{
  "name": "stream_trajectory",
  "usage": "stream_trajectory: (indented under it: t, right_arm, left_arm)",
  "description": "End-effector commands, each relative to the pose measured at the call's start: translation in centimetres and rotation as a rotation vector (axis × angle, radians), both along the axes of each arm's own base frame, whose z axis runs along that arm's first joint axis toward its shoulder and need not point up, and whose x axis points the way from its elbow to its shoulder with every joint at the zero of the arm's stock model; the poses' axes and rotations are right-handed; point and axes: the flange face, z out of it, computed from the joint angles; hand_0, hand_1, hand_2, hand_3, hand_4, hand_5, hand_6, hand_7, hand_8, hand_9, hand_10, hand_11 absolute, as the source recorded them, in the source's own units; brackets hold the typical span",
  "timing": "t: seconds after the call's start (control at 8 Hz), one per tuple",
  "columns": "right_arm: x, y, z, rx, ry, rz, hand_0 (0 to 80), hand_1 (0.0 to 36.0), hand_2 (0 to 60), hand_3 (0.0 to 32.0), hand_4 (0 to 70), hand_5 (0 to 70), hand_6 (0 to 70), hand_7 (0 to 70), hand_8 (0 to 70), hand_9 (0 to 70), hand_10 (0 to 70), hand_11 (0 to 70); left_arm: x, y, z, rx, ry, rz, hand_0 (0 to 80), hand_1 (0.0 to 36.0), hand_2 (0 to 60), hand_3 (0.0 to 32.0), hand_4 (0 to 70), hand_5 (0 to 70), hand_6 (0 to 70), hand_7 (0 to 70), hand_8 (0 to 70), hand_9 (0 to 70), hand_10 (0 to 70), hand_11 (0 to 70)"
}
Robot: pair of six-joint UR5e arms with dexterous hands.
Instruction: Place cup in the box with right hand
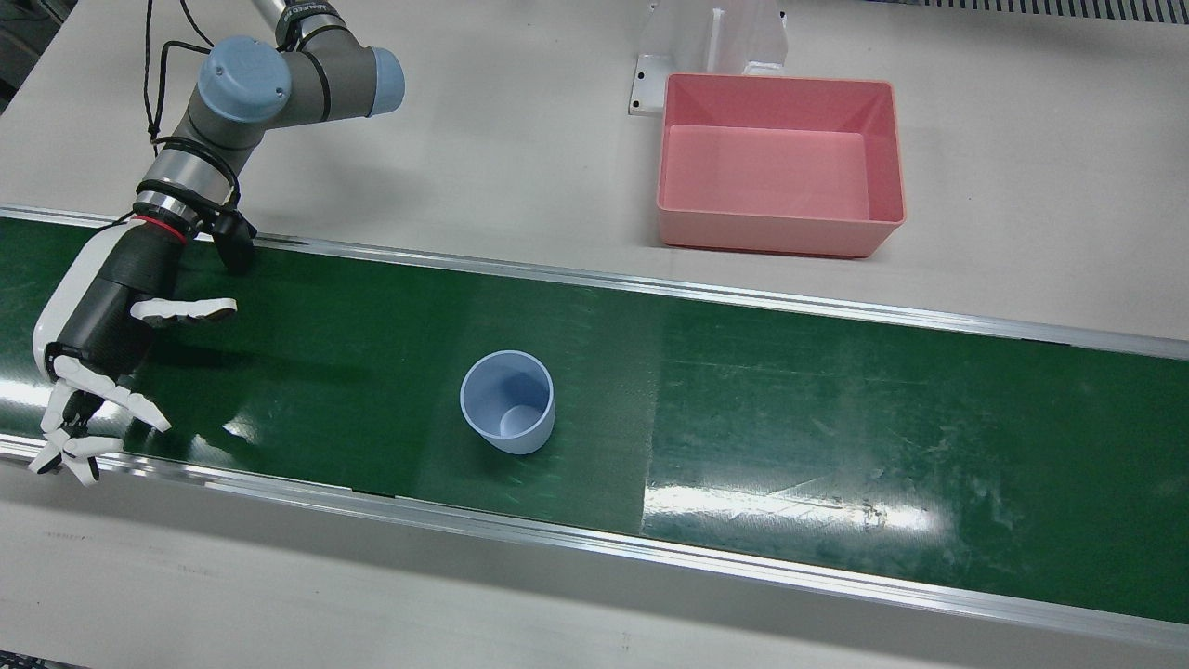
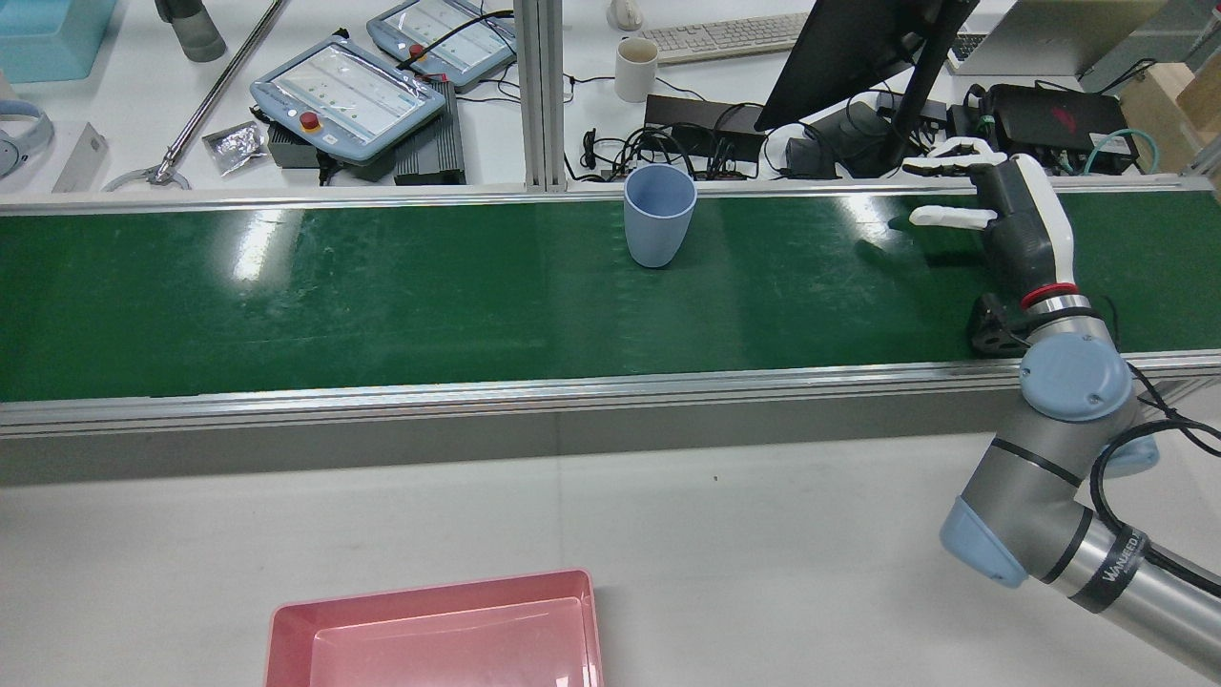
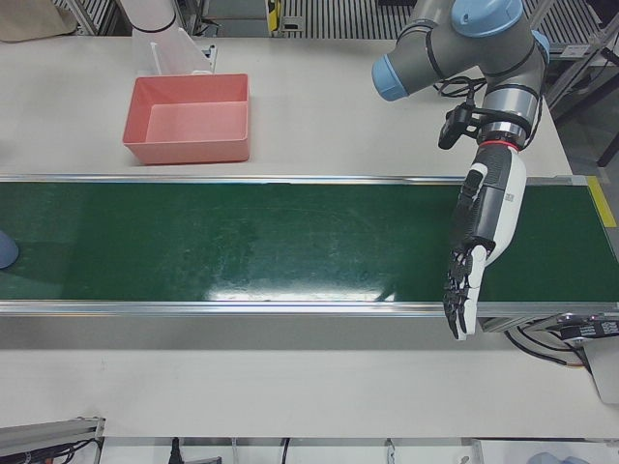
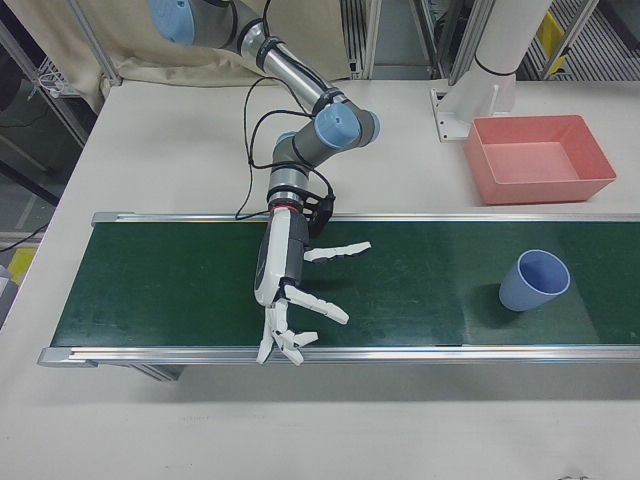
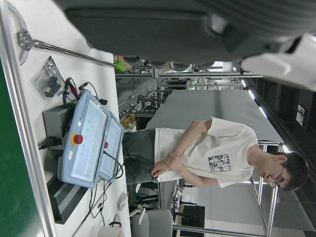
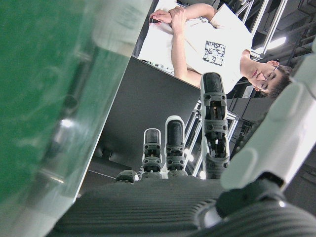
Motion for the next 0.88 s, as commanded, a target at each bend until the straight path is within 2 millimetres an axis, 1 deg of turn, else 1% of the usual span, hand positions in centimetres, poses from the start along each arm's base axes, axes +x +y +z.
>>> stream_trajectory:
  t: [0.0,0.12,0.38,0.62,0.75]
  right_arm:
    - [-0.1,0.0,-0.1,0.002,-0.002,-0.002,45.0,0.0,0.0,0.0,70.0,0.0,10.8,55.8,11.2,24.0,1.2,0.9]
    - [-0.1,0.1,-0.2,0.004,-0.002,-0.004,45.5,0.5,3.2,0.0,70.0,0.2,11.0,55.8,11.3,24.1,1.2,1.2]
    - [-0.5,-0.2,-1.1,0.015,-0.012,-0.005,45.7,1.5,6.0,0.0,70.0,0.3,11.0,55.8,11.3,24.2,1.2,1.2]
    - [-1.3,-0.6,-1.9,0.024,-0.013,-0.011,45.6,0.8,3.7,0.0,70.0,0.2,11.1,56.4,11.1,24.3,0.8,0.6]
    - [-1.5,-0.6,-1.9,0.024,-0.013,-0.014,45.7,0.9,4.2,0.0,70.0,0.1,11.2,56.7,11.1,24.4,0.8,0.5]
  left_arm:
    - [0.0,0.0,0.0,0.000,0.000,0.002,0.0,0.0,0.0,0.0,0.0,0.0,0.0,0.0,0.0,0.0,0.0,0.0]
    - [-0.1,0.0,0.0,0.000,0.000,-0.001,0.0,0.0,0.0,0.0,0.0,0.0,0.0,0.0,0.0,0.0,0.0,0.0]
    - [-0.1,0.0,0.0,0.000,0.000,-0.001,0.0,0.0,0.0,0.0,0.0,0.0,0.0,0.0,0.0,0.0,0.0,0.0]
    - [-0.1,0.0,0.0,0.000,0.000,-0.001,0.0,0.0,0.0,0.0,0.0,0.0,0.0,0.0,0.0,0.0,0.0,0.0]
    - [0.0,0.0,0.0,0.000,0.000,0.002,0.0,0.0,0.0,0.0,0.0,0.0,0.0,0.0,0.0,0.0,0.0,0.0]
